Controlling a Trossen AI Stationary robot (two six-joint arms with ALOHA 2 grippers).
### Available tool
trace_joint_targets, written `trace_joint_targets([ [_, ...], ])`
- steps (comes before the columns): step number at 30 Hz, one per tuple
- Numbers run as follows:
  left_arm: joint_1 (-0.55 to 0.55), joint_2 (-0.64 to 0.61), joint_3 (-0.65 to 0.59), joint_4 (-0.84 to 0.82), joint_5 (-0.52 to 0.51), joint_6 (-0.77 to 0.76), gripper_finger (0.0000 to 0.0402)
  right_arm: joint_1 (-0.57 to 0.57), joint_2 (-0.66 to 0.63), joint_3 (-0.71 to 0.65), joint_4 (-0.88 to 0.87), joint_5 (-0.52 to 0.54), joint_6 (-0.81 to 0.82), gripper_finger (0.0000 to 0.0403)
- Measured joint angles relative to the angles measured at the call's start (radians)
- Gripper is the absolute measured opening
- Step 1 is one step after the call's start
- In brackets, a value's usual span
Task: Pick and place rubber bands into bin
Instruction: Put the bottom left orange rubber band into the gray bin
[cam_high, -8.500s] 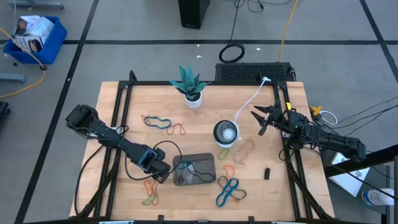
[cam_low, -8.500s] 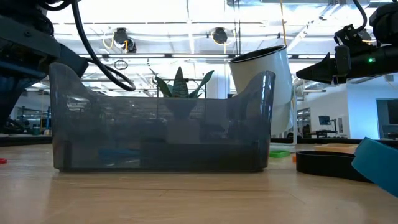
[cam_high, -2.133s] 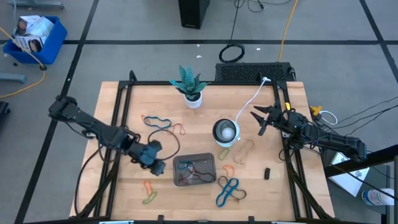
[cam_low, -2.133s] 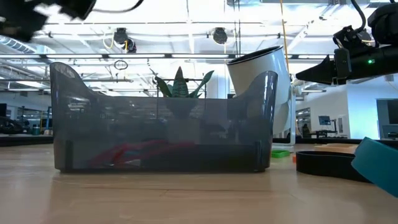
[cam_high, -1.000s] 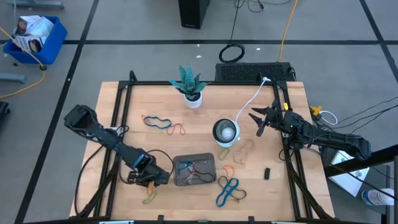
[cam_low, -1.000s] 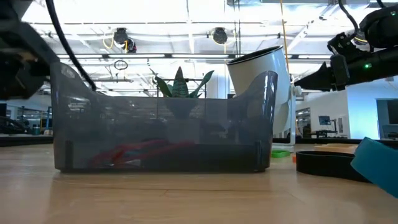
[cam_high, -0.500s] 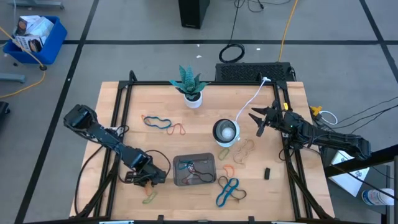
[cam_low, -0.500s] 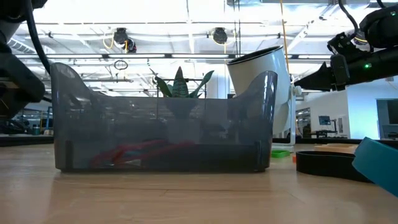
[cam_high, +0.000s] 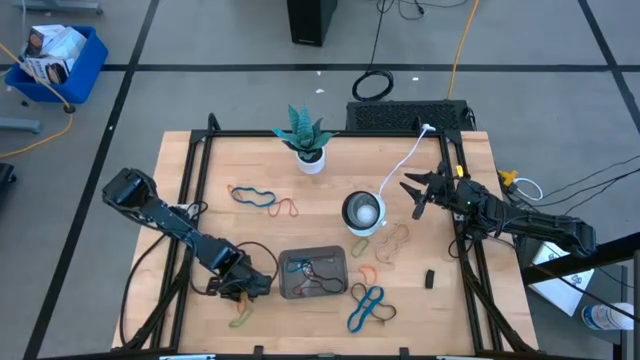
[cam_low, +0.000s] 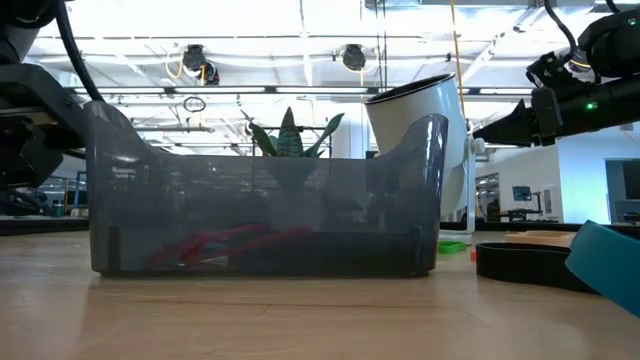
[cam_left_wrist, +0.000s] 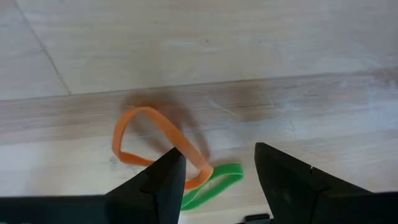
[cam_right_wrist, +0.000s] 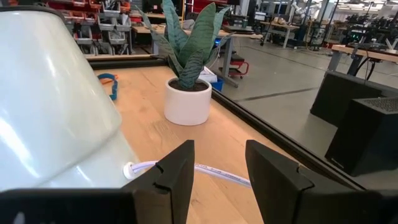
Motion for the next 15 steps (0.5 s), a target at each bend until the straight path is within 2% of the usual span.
trace_joint_targets([
  [15,-0.002,0.000,0.002,-0.005,-0.012,0.038,0.0197,0.000,0.000,0.000,0.000,0.000,-0.005,0.0141],
])
